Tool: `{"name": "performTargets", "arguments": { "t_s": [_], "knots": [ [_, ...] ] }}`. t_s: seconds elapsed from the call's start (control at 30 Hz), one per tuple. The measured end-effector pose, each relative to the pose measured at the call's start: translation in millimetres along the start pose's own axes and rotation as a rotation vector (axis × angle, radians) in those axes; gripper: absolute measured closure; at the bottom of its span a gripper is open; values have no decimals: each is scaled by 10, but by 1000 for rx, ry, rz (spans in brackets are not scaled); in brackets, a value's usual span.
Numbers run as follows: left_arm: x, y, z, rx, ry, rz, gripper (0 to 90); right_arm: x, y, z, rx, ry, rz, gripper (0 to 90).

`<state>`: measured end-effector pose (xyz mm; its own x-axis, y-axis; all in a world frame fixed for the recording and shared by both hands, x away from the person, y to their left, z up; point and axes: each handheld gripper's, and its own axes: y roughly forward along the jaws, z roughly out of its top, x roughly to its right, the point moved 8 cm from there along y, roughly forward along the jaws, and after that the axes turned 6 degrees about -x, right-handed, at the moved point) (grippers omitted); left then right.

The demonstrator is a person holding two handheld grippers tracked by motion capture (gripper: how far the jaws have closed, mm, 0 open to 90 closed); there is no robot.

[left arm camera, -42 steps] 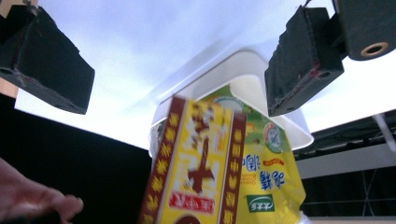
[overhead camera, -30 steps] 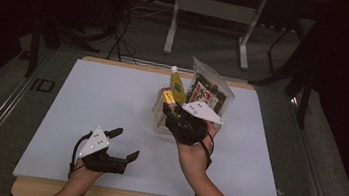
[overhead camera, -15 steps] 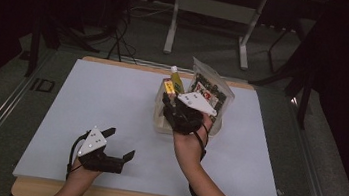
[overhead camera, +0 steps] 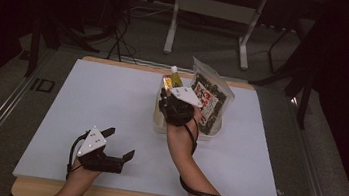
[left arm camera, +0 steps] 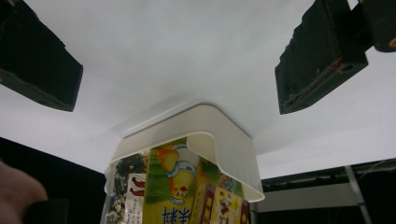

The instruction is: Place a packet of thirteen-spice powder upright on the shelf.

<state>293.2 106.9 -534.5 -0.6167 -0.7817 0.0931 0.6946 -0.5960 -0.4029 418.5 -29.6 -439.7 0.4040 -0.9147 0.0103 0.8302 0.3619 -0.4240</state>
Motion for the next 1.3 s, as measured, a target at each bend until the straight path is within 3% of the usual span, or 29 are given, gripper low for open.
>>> {"name": "performTargets", "arguments": {
  "t_s": [0.17,0.67,0.83,1.17,1.3],
  "knots": [
    [-10,-2,-4,-3,1,-2,11,16,136,-91,-41,33,-1,679],
    [29,33,-9,-8,19,-14,12,6,256,-133,-51,129,-43,677],
    [23,28,-4,-5,20,-11,12,1,333,-236,-60,130,-63,677],
    [15,28,-7,-6,16,-12,12,-86,410,-365,-64,68,-100,672],
    [9,31,-6,-4,6,-15,12,-83,455,-444,-82,77,-101,670]
  ]
}}
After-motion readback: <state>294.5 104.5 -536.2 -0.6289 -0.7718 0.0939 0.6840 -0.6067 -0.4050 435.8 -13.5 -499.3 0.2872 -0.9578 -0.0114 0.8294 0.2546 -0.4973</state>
